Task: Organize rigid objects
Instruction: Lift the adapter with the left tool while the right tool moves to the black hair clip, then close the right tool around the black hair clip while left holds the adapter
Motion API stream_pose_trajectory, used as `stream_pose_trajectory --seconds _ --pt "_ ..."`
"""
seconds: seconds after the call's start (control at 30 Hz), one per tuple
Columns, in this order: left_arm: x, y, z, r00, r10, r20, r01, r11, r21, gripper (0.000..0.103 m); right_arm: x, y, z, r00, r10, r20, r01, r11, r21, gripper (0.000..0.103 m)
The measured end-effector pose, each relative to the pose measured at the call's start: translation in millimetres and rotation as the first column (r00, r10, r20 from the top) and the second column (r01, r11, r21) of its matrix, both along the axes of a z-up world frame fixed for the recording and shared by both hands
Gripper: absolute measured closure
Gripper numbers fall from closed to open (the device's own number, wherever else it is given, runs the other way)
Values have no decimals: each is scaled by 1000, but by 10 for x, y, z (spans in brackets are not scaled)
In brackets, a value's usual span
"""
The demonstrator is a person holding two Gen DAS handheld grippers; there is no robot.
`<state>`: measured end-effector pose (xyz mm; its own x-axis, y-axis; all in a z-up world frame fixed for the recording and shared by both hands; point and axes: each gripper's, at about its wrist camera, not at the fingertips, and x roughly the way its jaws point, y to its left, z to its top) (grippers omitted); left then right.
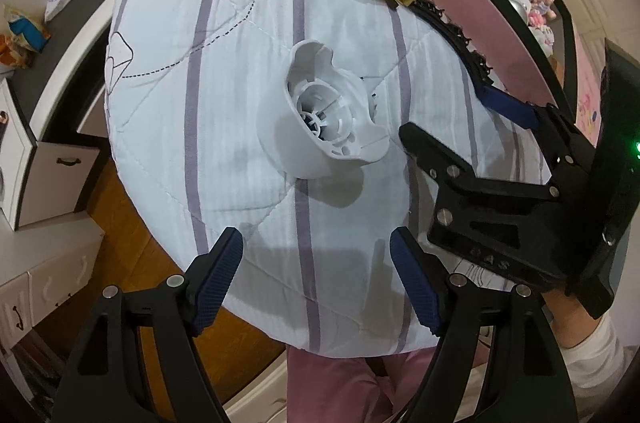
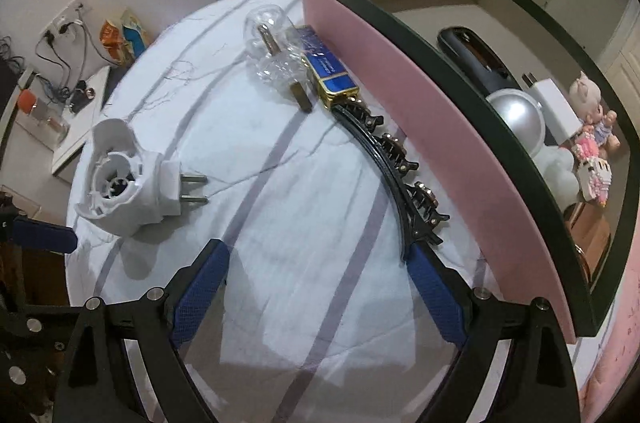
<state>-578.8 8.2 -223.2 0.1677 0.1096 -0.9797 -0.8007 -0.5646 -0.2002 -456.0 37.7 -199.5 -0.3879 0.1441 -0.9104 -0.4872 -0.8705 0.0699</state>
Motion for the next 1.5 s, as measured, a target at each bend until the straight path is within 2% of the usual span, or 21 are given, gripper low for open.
stream_pose_trajectory --seconds 0.1,0.27,0.33,0.37,0.47,0.5,0.6,0.7,0.77,0.87,0.97,1.17,1.33,1.4,1.5 --pt "-35 -4 -14 1000 0 -5 0 1000 0 25 90 76 35 999 46 -27 -46 999 -12 11" --pt "-92 -23 -32 1000 4 -19 -4 1000 5 25 229 126 103 999 -28 -15 29 997 69 11" --pt "-57 3 -8 1000 4 -22 -4 1000 3 25 96 135 60 1000 -25 1 25 995 97 11" --pt "40 -1 96 1000 5 -25 -5 1000 1 25 23 168 19 1000 -28 14 26 994 111 11" --pt "53 12 94 999 1 -33 -1 1000 -4 25 -141 101 -38 1000 8 29 -12 990 138 14" --pt "57 -2 93 999 1 -36 -2 1000 -7 25 -35 129 -26 999 6 48 -14 988 152 14" --pt "54 -47 80 1000 1 -26 -1 1000 -15 25 -153 164 -86 997 -45 62 36 990 138 15" --pt "39 -69 83 1000 -4 -27 4 1000 -24 25 -144 195 -90 998 -39 46 34 995 99 26" --pt "31 -71 81 1000 -3 -26 2 1000 -25 25 -158 185 -63 1000 -17 23 16 998 64 51" --pt "11 -61 89 1000 0 -29 -1 1000 -21 25 -126 168 -40 1000 -1 21 1 999 33 67" --pt "5 -52 153 999 7 -44 -7 1000 -5 25 -2 186 -19 1000 -15 20 15 1000 -24 67" --pt "-90 -21 168 995 54 -79 -52 998 32 25 284 203 -12 997 -52 62 56 996 -72 67" --pt "-90 39 72 993 62 -99 -59 998 29 25 190 267 -23 997 -66 46 69 996 -59 65" --pt "-89 43 5 992 58 -114 -55 998 30 25 142 289 -28 997 -70 39 73 996 -54 63" --pt "-51 120 60 991 56 -118 -50 998 48 25 103 290 -52 997 -71 33 73 996 -55 52"
